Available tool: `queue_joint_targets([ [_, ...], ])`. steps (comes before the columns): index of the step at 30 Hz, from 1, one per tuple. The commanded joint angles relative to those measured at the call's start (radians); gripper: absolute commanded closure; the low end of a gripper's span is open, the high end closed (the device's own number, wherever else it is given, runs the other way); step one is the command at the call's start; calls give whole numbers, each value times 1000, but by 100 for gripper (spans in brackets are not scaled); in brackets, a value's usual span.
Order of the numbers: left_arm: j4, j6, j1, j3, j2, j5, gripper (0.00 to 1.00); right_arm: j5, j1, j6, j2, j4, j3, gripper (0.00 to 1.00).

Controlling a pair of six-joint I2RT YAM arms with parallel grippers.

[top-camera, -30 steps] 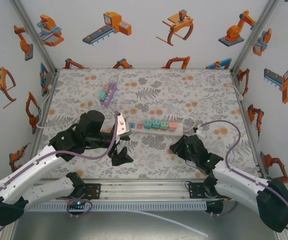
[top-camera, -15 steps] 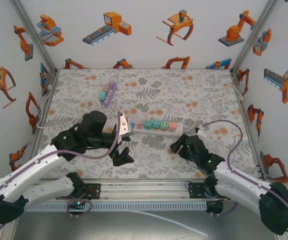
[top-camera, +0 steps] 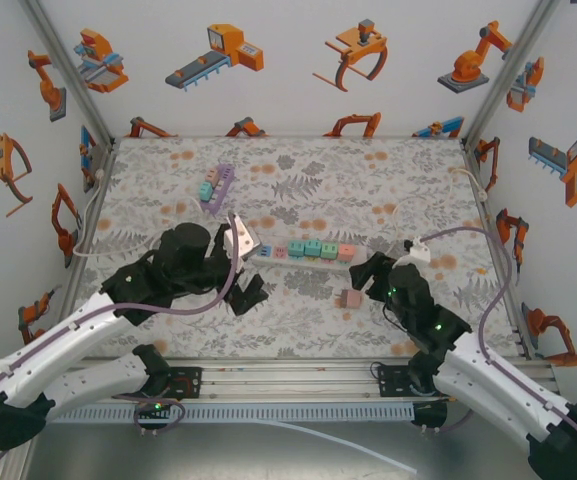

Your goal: Pull the plug off the socket

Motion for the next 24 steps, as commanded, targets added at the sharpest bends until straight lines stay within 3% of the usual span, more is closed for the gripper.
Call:
queue_joint_targets([
  [1, 72, -85, -5, -37, -18, -226, 3, 110, -5, -233, -7, 188, 28, 32],
  [6, 105, -149, 6, -61, -19, -459, 3, -2, -4, -704, 110, 493, 54, 26],
  [12, 131, -320, 86, -71, 10, -549, 3, -260, -4, -1150, 292, 510, 188, 21],
  [16, 152, -527, 175, -89, 35, -552, 3, -408, -4, -1270, 422, 376, 312, 17],
  [24, 206, -730, 332, -73, 150, -322, 3, -665, -4, -1260, 693, -42, 621, 16],
])
